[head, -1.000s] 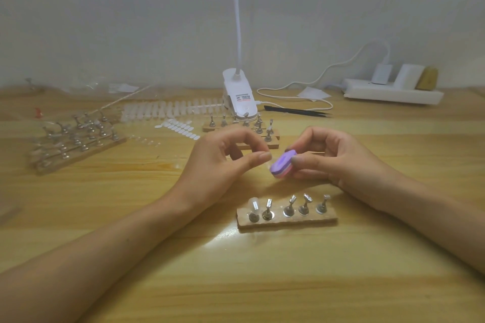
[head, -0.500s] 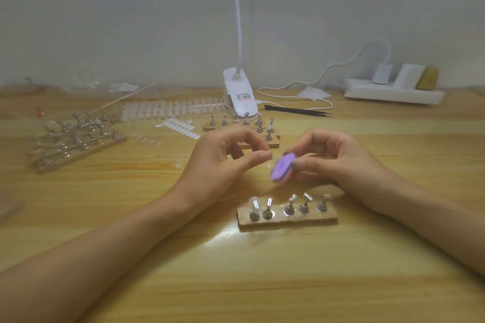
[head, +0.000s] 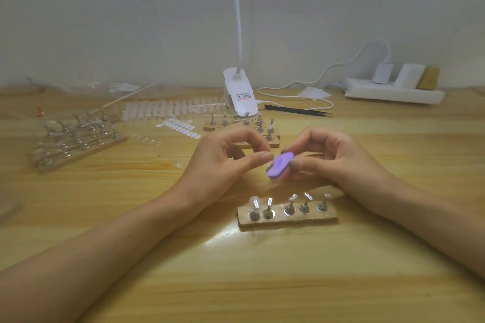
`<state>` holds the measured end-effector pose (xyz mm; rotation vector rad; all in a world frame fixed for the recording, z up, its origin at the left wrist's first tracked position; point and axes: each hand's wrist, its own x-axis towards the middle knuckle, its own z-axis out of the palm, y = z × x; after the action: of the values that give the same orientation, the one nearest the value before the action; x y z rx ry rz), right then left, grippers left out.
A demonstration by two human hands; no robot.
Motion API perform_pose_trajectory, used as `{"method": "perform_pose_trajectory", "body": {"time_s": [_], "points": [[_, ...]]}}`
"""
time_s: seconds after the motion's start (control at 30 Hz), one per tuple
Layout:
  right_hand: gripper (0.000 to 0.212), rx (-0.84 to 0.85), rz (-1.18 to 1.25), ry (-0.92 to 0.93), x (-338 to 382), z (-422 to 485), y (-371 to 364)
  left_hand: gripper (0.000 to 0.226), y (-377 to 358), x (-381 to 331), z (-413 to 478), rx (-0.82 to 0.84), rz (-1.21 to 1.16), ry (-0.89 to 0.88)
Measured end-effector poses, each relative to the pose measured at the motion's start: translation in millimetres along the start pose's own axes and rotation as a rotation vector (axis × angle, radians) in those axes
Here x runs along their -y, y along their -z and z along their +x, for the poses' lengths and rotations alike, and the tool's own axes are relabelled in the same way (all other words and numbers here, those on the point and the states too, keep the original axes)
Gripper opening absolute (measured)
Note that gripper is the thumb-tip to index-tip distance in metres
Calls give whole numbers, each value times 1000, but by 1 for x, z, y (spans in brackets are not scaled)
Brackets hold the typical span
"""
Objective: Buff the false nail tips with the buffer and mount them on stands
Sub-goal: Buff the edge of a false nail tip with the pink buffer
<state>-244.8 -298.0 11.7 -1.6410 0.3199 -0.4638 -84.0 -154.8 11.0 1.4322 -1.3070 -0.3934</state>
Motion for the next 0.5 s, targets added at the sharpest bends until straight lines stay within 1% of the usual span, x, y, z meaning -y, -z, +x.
{"method": "perform_pose_trajectory", "body": {"time_s": [0.07,0.1,0.2,0.23,0.3,0.33,0.37,0.43,0.47,0.5], "points": [[17,-86,65,26,0,1,1,11,0,-1,0,0,2,-5],[18,-100,94,23,0,2,3,11,0,-1,0,-7,15,-11],[12,14,20,-15,-1,1,1,12,0,-2,-1,-19,64,-30],[13,-1,17,-5,-2,2,1,12,0,-2,-1,-19,71,-33],[20,-127,96,25,-1,3,3,13,0,-2,-2,-19,77,-38],[22,-151,110,27,-1,4,4,13,0,-2,-2,-21,82,-39],[21,-124,83,17,-1,3,4,13,0,-2,-2,-22,89,-41],[16,-16,-4,-9,-1,1,2,13,0,-2,-1,-15,105,-56],[15,-17,-4,0,-1,1,1,13,-1,-3,-1,-11,112,-64],[15,-66,32,17,-1,2,1,14,-1,-3,-1,-9,116,-67]]}}
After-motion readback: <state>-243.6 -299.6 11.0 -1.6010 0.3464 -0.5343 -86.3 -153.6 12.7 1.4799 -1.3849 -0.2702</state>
